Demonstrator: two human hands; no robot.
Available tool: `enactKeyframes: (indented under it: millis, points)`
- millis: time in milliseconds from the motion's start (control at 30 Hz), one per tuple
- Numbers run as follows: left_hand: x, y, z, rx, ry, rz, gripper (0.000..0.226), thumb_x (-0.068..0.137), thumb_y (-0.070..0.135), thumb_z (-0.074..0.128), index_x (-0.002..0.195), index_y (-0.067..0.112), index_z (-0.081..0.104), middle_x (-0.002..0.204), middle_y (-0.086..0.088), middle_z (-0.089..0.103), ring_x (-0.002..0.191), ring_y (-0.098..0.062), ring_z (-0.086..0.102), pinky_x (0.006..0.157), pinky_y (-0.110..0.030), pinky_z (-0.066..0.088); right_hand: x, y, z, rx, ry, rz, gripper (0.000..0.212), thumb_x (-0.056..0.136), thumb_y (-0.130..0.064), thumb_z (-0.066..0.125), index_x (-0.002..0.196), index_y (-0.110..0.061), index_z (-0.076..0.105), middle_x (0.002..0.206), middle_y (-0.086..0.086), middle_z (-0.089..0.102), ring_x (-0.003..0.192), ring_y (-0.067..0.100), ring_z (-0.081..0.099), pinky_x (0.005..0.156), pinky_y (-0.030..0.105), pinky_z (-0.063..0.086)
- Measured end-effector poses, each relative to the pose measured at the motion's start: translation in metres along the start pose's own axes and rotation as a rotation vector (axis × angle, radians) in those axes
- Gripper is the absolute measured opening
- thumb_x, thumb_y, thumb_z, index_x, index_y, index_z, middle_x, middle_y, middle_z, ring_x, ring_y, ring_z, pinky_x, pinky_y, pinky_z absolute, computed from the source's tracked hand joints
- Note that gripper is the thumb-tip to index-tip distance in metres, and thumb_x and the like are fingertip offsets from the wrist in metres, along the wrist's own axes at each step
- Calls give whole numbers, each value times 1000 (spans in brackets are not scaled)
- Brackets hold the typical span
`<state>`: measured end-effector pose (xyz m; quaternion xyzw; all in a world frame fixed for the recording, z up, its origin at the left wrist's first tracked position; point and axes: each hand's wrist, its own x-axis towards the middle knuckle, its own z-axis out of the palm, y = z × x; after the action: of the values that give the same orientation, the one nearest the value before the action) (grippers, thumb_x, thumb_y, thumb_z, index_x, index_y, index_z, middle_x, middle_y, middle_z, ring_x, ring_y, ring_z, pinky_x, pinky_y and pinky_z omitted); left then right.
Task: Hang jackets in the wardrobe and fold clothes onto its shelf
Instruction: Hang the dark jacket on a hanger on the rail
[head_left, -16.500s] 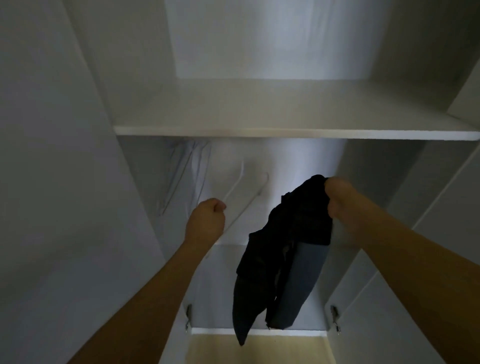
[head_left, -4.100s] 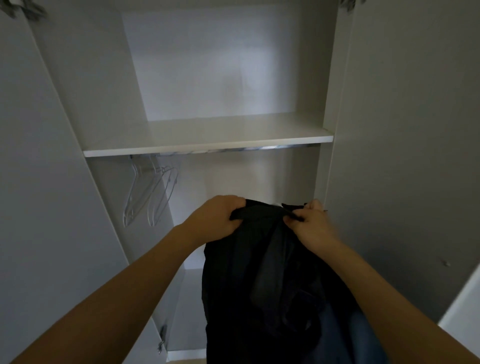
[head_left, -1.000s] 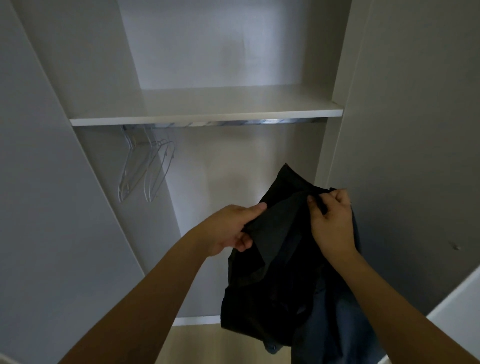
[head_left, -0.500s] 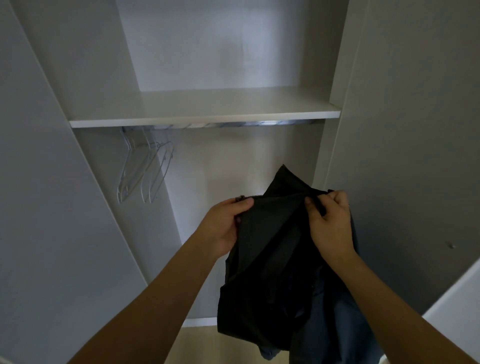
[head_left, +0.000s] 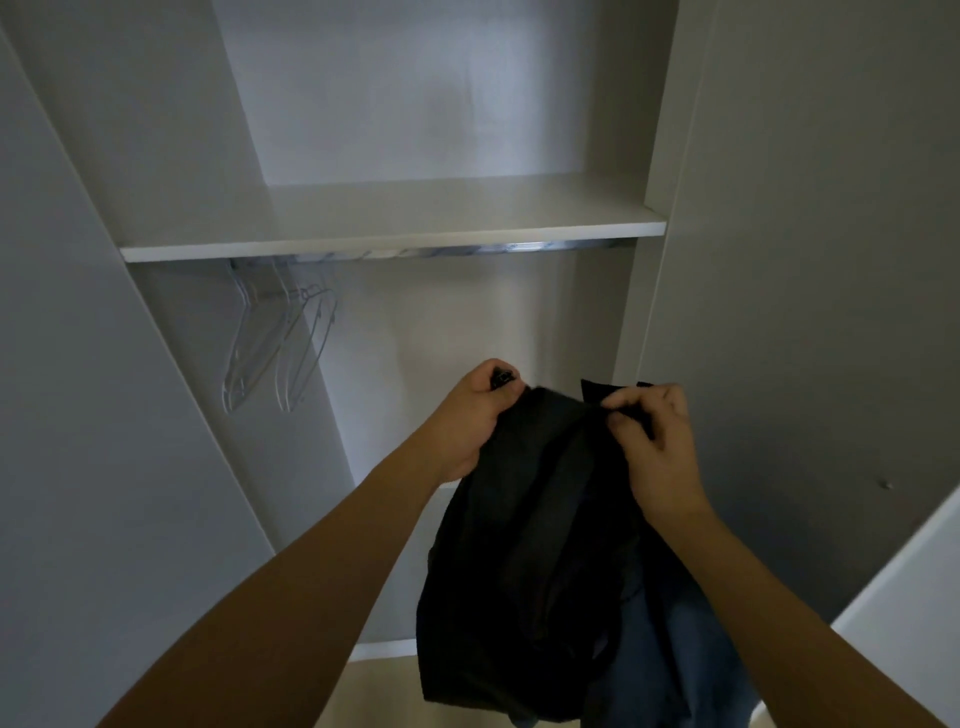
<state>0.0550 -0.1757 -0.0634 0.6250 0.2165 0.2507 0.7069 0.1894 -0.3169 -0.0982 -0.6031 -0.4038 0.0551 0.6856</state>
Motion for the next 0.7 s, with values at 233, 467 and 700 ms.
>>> enactKeyframes:
  millis: [233, 467, 700]
  points:
    - [1, -12, -9, 709, -166, -61, 14, 96, 12, 53, 102, 21, 60, 103, 1, 60, 96, -17, 58, 86, -31, 48, 3, 0, -4, 387, 195, 95, 21, 91, -1, 43, 80, -16, 54, 79, -7, 57, 72, 7, 51, 66, 19, 44]
    - [10, -36, -1, 1086, -283, -162, 54, 92, 23, 54, 144, 20, 36, 135, -2, 49, 110, -14, 53, 85, -23, 45, 1, 0, 4, 391, 246, 113, 41, 82, 22, 34, 78, -16, 51, 77, -3, 46, 65, 9, 41, 59, 19, 38]
    - [29, -64, -19, 951, -32, -143, 60, 92, 29, 62, 141, 13, 32, 104, 2, 56, 89, -14, 57, 80, -28, 47, 0, -6, 9, 389, 234, 130, 40, 81, 18, 35, 75, -18, 51, 70, -4, 46, 61, 7, 40, 55, 18, 37]
